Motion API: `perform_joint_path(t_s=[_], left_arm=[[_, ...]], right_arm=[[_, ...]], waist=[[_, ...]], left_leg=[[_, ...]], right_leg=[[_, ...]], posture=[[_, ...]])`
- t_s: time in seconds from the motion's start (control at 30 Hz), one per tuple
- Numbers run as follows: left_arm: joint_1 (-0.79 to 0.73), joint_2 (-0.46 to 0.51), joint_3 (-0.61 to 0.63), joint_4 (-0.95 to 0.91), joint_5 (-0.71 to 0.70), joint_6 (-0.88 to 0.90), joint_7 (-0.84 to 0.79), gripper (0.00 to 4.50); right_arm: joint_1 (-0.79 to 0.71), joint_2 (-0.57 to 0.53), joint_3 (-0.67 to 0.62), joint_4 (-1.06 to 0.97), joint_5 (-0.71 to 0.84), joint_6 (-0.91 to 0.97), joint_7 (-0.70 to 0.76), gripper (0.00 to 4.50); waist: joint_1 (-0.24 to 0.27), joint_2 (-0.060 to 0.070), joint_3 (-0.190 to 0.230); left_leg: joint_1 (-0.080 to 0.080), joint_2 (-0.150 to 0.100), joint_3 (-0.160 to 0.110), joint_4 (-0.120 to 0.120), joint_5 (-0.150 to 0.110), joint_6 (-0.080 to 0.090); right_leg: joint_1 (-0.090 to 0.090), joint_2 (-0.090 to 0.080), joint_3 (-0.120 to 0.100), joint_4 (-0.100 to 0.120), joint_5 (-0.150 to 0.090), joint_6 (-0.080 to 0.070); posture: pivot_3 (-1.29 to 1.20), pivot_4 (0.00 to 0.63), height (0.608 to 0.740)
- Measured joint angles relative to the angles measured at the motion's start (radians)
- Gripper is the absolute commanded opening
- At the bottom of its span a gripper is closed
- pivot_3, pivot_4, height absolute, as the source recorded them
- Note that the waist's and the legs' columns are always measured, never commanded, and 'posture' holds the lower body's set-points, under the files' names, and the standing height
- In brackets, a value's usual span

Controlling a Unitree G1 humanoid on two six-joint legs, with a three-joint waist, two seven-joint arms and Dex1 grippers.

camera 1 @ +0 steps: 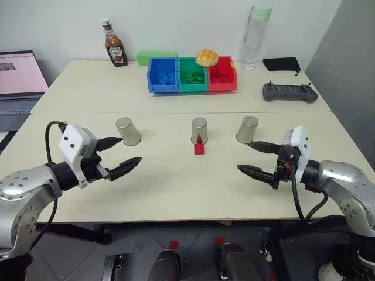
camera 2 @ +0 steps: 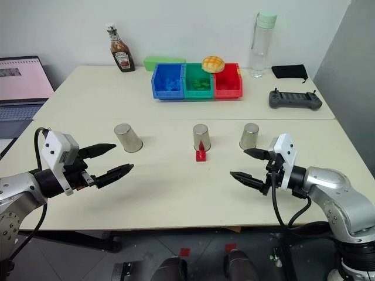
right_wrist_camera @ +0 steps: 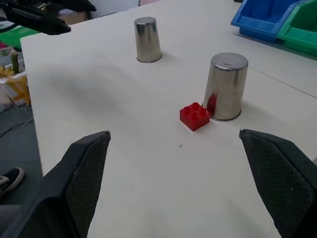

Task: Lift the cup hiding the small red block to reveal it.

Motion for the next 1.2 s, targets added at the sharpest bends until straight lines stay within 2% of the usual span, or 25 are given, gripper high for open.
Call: perform_joint_path(t_s=[0.57, 1.2], left_arm=[[0.023, 0.007, 0.001, -0.019, -0.006, 0.013, 0.01, 4.5], [-0.04, 0.019, -0.051, 0.042, 0.04, -0.03, -0.044, 4.5]], right_arm=[[0.029, -0.024, 0.028, -0.01, -0.006, -0.017, 0.034, 4.44], [0.065, -0.016, 0.026, -0.039, -0.005, -0.017, 0.009, 4.44]], waist=[[0.0, 0.0, 0.0], [0.0, 0.0, 0.0]], left_leg=[[0.0, 0.0, 0.0, 0.0, 0.0, 0.0], [0.0, 0.0, 0.001, 0.0, 0.0, 0.0]], right_leg=[[0.0, 0.0, 0.0, 0.0, 0.0, 0.0], [0.0, 0.0, 0.0, 0.0, 0.0, 0.0]], posture=[[0.0, 0.15, 0.74], [0.0, 0.15, 0.74]])
